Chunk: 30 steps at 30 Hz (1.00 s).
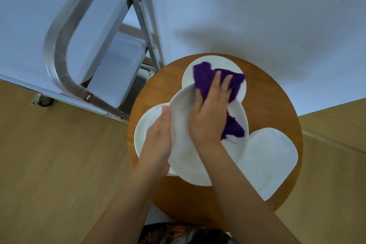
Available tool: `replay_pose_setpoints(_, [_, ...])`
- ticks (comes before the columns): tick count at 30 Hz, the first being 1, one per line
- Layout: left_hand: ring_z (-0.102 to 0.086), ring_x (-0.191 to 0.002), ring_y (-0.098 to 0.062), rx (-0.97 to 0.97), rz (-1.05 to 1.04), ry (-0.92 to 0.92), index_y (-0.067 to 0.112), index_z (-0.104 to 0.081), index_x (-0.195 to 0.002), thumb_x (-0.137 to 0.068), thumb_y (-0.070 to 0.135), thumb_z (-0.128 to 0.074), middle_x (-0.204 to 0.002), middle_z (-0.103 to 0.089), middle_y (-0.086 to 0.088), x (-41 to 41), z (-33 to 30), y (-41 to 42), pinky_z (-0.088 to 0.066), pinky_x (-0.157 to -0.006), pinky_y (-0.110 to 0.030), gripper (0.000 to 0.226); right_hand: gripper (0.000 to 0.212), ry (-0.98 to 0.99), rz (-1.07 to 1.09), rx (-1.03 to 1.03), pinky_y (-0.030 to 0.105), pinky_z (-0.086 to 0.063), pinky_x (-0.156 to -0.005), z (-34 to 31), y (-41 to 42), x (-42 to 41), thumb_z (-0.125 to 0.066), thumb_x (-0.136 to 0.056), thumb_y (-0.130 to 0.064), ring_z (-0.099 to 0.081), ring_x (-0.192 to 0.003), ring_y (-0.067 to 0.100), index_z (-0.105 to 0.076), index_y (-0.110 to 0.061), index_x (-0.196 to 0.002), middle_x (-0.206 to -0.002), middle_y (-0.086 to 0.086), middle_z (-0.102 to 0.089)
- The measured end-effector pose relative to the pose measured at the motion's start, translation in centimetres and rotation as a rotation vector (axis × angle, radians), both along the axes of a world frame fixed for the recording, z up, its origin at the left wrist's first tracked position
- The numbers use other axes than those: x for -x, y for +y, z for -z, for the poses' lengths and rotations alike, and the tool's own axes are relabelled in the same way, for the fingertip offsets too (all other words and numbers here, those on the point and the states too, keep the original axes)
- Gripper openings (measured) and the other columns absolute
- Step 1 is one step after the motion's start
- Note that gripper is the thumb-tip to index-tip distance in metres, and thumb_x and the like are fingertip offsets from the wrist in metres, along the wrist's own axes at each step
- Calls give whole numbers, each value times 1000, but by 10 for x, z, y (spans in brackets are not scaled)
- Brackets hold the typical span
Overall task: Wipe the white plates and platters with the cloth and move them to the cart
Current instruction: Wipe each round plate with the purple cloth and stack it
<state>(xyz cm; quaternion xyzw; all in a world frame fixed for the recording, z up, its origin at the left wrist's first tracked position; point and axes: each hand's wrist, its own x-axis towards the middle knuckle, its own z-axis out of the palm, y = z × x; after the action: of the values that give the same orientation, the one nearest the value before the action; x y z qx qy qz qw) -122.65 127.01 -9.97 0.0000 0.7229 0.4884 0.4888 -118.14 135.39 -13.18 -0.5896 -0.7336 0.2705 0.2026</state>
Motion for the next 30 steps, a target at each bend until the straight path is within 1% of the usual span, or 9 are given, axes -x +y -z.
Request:
replay_pose_setpoints(3, [-59,-90,-7,-66,7,112,54,-53,-96,-74,72,-23,-94,-62,16,-4,9,-6,-51,-76,-29,41,57,229,-141,94,38,-34,-110,2,-27,15,-39,-97,-36,-33,-137,21,-23,-17,-148,-153,6,-29])
replay_pose_setpoints(7, [-66,-75,-3,-160,-71,123,27,-55,-98,-101,35,-29,-80,-68,7,0,21,-10,-51,-57,-13,28,51,495,-276,414,-2,-37,-82,-6,-53,8,-32,-91,-54,-49,-101,-18,-31,-37,-139,-111,-31,-53])
replay_pose_setpoints(10, [-66,-63,-5,-219,-134,62,25,-56,-90,-98,47,-28,-62,-66,9,3,18,-7,-50,-51,-18,37,21,648,-306,580,3,-44,-73,-11,-59,-2,-41,-91,-45,-53,-96,-16,-42,-50,-111,-91,-45,-53])
replay_pose_setpoints(14, [-66,-53,-7,-183,-264,-25,19,-59,-94,-92,59,-33,-60,-68,6,10,13,-1,-50,-44,-20,48,17,728,-335,690,7,-47,-67,-16,-58,-18,-45,-84,-42,-57,-90,-13,-46,-47,-101,-87,-41,-56])
replay_pose_setpoints(19, [-68,-66,-13,-114,-198,17,32,-56,-89,-80,73,-33,-67,-70,6,29,7,6,-49,-41,-19,48,9,400,-467,737,14,-48,-60,-8,-45,-59,-54,-89,-33,-60,-71,0,-50,-39,-83,-70,-25,-59])
replay_pose_setpoints(24, [-62,-72,-6,-124,-31,121,58,-60,-68,-73,74,-32,-70,-65,25,38,6,11,-47,-46,-15,33,17,-355,-533,423,21,-33,-51,-8,0,-81,-44,-93,-33,-50,-59,6,-44,-30,-77,-66,-9,-52])
replay_pose_setpoints(26, [-55,-78,-7,-101,-68,117,52,-57,-78,-84,68,-32,-78,-61,21,36,11,16,-49,-66,-25,30,20,-631,-386,316,22,-32,-48,-7,23,-81,-43,-93,-32,-51,-57,9,-46,-21,-76,-65,-5,-53])
replay_pose_setpoints(28, [-49,-83,-6,-100,-136,94,46,-50,-96,-87,67,-32,-90,-53,20,39,19,18,-43,-81,-36,29,25,-687,-154,291,24,-32,-48,-7,44,-86,-45,-93,-31,-50,-54,11,-47,-14,-75,-63,-1,-52])
replay_pose_setpoints(30, [-50,-82,-6,-82,-174,78,40,-48,-121,-87,67,-33,-92,-53,20,43,25,20,-45,-79,-35,46,22,-433,43,243,24,-35,-53,-2,59,-96,-46,-95,-31,-47,-57,9,-51,-11,-90,-68,-3,-50])
